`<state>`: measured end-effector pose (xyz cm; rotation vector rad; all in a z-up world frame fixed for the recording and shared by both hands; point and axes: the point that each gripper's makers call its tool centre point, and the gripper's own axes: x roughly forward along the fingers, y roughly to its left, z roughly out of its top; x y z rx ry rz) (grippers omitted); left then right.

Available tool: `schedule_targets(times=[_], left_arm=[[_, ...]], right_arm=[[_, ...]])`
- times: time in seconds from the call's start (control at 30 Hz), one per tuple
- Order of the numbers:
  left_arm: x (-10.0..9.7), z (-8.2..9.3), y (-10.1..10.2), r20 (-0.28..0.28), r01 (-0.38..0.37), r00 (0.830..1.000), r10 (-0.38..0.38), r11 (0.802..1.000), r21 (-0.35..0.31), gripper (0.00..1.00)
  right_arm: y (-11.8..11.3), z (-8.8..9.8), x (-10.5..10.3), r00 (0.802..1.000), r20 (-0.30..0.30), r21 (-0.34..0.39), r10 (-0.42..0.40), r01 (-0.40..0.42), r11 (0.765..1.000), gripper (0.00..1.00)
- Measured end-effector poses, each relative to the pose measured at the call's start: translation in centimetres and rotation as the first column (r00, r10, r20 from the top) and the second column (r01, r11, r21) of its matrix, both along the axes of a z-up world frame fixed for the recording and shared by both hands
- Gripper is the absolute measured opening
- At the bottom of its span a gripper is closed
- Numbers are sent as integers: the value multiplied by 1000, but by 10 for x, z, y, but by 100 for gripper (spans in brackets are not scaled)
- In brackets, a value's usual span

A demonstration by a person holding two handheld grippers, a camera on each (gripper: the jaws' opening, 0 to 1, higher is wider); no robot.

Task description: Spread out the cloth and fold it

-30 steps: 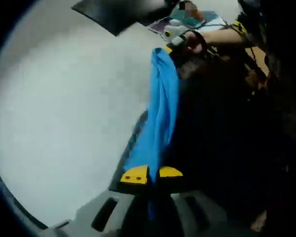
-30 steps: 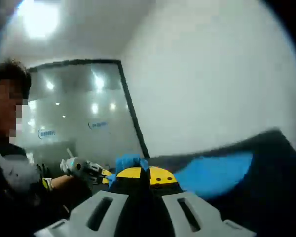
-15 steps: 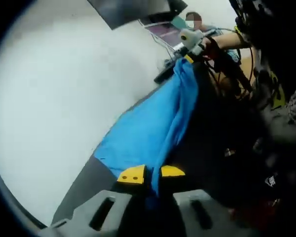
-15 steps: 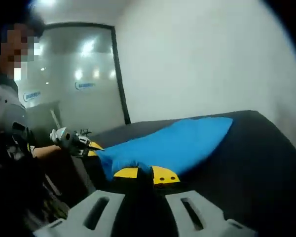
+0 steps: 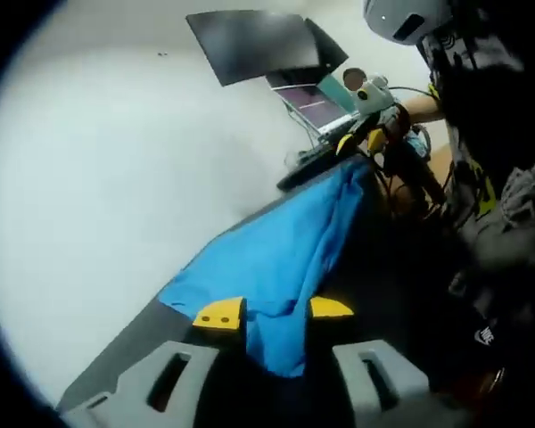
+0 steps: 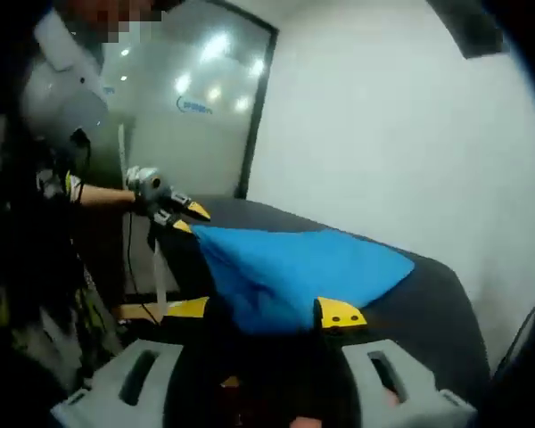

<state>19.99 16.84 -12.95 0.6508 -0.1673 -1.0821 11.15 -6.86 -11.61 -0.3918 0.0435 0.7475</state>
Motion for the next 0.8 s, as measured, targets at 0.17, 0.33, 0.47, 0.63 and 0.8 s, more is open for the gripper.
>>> schedule_targets(times=[0.17, 0.33, 0.47, 0.63, 0.8], left_arm=[[-2, -2, 0, -47, 42, 998, -46, 996, -84, 21], [-1, -5, 2, -139, 55, 988, -64, 996, -72, 21], [-5, -10, -2, -184, 81, 979, -87, 996, -39, 14], [-2, -10, -1, -337, 21, 941, -35, 999, -45, 1], [-1, 40, 2, -263, -41, 965, -2, 987, -155, 0]], right_arm=[[6, -15, 8, 999, -11, -21, 33, -33, 999, 33], [11, -24, 15, 999, 3, -75, 43, -43, 996, 31], [2, -19, 20, 1000, -7, -22, -13, 13, 1000, 10], [-1, -5, 21, 999, -17, 21, -36, 36, 999, 4], [-5, 38, 17, 997, 63, 88, -51, 45, 995, 3]])
